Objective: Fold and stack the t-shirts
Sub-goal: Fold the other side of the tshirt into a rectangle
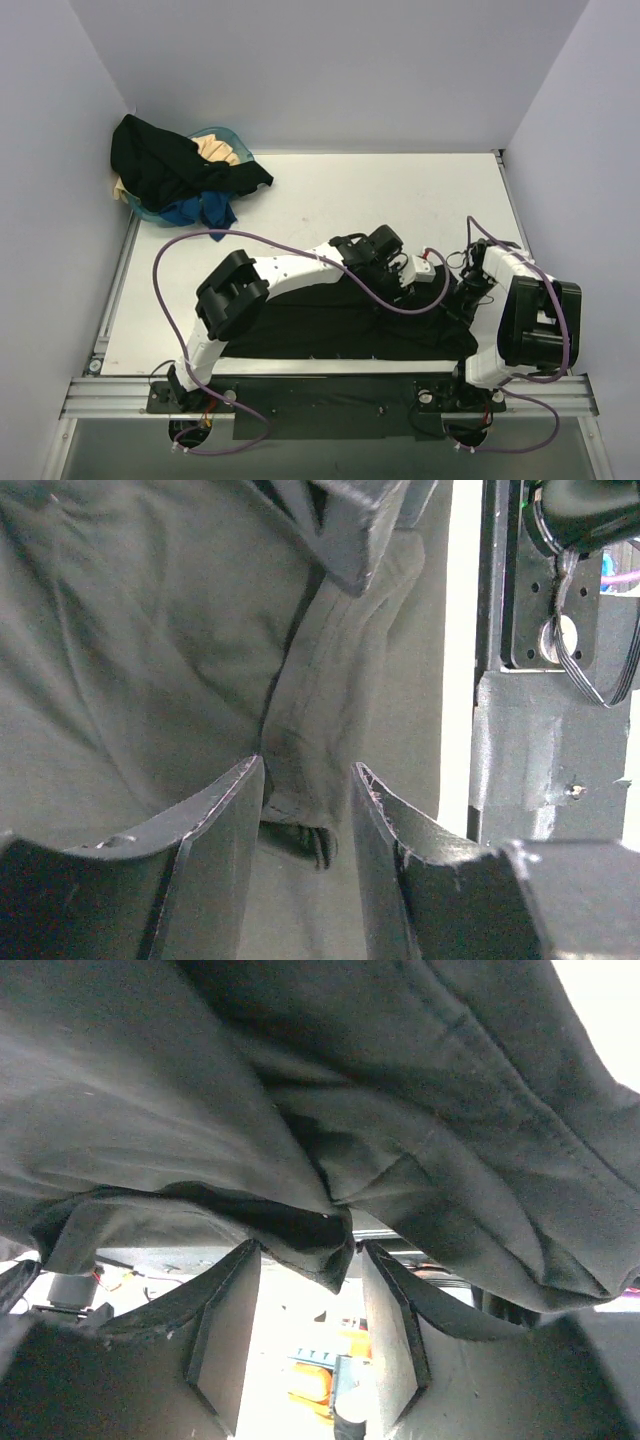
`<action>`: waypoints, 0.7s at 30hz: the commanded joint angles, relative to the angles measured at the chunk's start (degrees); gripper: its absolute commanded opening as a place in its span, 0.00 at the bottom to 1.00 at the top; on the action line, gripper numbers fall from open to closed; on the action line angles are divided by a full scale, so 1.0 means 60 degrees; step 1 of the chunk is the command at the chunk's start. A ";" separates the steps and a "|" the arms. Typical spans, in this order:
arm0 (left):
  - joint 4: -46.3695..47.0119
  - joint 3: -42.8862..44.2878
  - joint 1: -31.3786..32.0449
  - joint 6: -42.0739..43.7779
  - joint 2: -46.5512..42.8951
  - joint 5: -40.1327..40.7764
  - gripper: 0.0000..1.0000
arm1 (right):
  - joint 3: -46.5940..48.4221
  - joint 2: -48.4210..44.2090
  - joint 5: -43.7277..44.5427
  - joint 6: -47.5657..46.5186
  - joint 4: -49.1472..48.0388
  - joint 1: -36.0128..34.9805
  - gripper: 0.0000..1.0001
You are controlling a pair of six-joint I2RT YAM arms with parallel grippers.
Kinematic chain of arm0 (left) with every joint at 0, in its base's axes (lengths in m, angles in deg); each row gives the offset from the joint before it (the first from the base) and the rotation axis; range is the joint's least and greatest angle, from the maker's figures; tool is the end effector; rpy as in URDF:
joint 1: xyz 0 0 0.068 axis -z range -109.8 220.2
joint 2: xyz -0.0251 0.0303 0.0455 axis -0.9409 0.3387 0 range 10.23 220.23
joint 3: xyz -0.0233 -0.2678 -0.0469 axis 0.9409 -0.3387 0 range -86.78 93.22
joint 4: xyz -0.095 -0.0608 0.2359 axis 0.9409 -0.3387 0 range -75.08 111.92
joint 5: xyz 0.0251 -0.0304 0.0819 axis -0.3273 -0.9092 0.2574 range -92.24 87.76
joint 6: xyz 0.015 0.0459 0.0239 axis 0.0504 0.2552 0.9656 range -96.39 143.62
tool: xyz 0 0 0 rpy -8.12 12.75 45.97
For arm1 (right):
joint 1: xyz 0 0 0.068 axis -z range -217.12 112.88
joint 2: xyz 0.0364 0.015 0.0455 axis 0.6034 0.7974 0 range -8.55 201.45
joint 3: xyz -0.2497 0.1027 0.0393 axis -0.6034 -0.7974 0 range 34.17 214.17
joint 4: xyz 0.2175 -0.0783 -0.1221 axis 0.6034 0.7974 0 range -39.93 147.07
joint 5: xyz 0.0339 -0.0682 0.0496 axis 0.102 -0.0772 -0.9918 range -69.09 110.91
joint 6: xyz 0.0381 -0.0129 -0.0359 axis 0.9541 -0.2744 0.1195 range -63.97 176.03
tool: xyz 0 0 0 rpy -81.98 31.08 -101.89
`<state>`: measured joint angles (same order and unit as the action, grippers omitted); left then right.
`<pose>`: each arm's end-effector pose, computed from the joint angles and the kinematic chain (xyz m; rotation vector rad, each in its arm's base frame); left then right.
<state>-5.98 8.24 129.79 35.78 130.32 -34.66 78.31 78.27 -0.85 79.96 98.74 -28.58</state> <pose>0.2176 -0.4084 0.2094 1.7176 1.9459 -1.0354 0.2231 -0.0201 0.1482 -0.8491 -2.8926 -0.5695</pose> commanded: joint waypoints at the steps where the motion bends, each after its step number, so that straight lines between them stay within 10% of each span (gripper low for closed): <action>1: 0.0388 -0.0309 0.0087 -0.0402 0.0097 -0.0175 0.50 | -0.0442 -0.0482 0.0140 0.0203 0.0429 -0.0016 0.41; 8: 0.0286 -0.0442 0.0146 -0.0358 0.0097 -0.0074 0.31 | -0.0327 -0.0423 0.0067 0.0115 0.0458 -0.0002 0.01; 12: -0.0080 -0.0442 0.0131 -0.0211 0.0053 -0.0075 0.00 | -0.0209 -0.0365 -0.0065 -0.0061 0.0590 0.0013 0.00; 21: 0.0634 -0.0309 -0.0703 -0.1309 -0.0504 0.0745 0.00 | 0.1884 -0.0351 0.0389 -0.0105 0.0591 0.0013 0.00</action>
<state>-6.88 5.36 128.46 31.38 131.19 -33.20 83.29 76.98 -0.74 79.83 100.53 -28.58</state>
